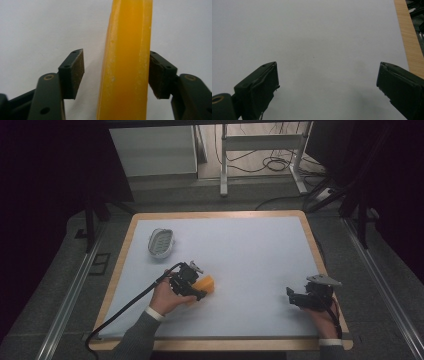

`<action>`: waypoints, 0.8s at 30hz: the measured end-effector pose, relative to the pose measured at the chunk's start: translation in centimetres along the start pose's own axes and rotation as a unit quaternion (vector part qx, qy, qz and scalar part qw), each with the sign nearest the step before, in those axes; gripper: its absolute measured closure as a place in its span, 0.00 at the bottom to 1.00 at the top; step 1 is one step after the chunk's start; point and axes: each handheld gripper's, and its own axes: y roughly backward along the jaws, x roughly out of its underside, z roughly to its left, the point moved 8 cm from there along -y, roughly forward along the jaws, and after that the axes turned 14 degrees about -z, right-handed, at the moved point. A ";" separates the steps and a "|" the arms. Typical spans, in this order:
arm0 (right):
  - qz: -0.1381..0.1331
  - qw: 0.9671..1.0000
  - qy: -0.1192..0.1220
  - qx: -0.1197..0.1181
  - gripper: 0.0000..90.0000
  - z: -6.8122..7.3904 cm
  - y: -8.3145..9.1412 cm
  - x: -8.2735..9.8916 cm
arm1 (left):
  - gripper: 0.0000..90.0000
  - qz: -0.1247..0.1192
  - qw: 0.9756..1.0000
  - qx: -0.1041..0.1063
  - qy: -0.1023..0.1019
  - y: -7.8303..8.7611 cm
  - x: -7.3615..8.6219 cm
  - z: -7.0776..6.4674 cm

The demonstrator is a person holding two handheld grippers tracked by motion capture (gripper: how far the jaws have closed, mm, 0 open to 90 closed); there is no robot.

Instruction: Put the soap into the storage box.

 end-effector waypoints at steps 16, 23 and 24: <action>-0.007 1.000 0.001 0.003 0.05 -0.1 0.3 -0.4 | 0.68 0.004 1.000 0.018 0.010 0.1 0.0 -0.2; -0.012 1.000 -0.001 0.007 0.05 -0.3 0.6 -0.6 | 0.68 -0.009 0.999 0.026 0.018 0.9 -0.4 -0.1; -0.012 1.000 -0.003 0.008 0.05 -0.3 0.6 -0.6 | 0.68 -0.012 0.999 0.026 0.019 1.1 -0.5 0.0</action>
